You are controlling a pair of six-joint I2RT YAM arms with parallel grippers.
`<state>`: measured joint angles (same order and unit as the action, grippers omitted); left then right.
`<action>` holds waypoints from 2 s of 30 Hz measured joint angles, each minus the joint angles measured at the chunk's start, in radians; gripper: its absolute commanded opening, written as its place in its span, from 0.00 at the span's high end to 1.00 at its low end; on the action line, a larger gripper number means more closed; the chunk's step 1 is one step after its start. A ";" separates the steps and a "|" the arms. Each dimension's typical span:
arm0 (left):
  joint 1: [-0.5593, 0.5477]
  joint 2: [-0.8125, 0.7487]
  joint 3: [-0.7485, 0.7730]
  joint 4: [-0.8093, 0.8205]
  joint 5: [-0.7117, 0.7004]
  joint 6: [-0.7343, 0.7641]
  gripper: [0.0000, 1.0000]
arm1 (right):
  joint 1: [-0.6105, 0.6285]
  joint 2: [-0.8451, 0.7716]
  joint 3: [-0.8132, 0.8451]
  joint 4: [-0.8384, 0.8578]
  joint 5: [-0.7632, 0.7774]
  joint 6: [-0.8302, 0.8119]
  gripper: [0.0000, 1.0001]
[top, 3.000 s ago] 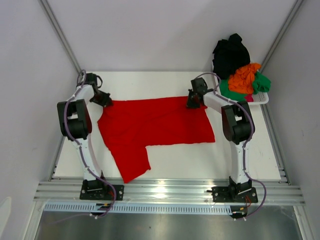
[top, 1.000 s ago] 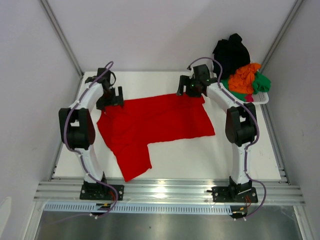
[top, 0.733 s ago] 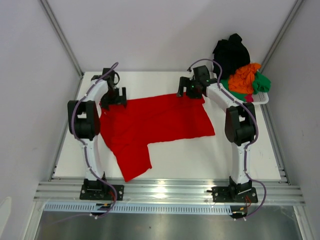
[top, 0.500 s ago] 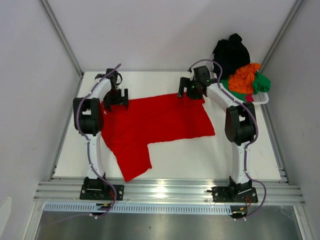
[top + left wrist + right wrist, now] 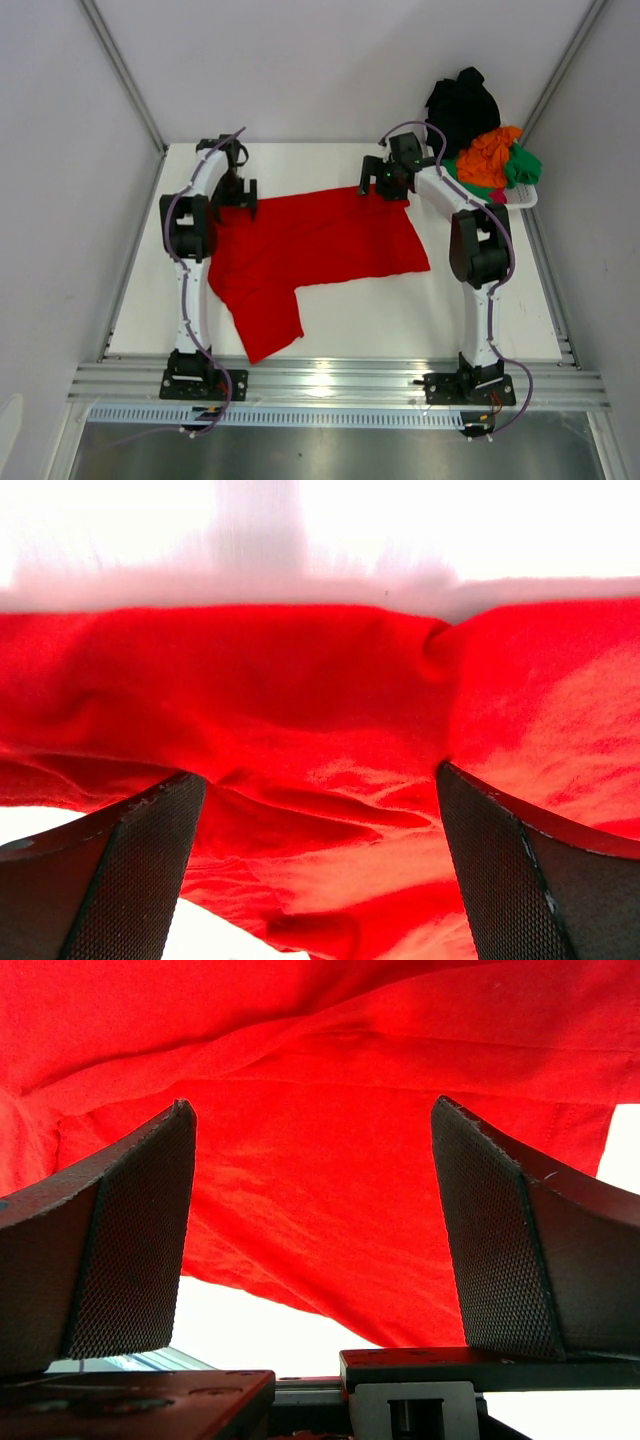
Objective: Fold and stack the t-shirts
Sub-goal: Fold the tshirt
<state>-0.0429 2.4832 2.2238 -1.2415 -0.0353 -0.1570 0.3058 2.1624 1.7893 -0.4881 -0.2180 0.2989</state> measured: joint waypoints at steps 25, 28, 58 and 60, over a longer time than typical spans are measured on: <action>0.066 0.095 0.226 -0.081 0.158 0.014 0.00 | -0.016 0.073 0.087 -0.028 -0.008 0.034 0.09; 0.079 0.097 0.225 -0.066 0.202 -0.009 0.01 | -0.016 0.073 0.087 -0.028 -0.008 0.040 0.09; 0.197 0.095 0.122 0.388 0.462 -0.661 0.00 | -0.020 0.092 0.087 -0.027 0.004 0.048 0.09; 0.197 0.105 0.124 0.427 0.484 -0.706 0.01 | -0.021 0.097 0.090 -0.026 0.004 0.051 0.09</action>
<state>0.1539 2.5881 2.3478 -0.8143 0.4484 -0.8631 0.2844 2.2589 1.8790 -0.5144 -0.2142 0.3496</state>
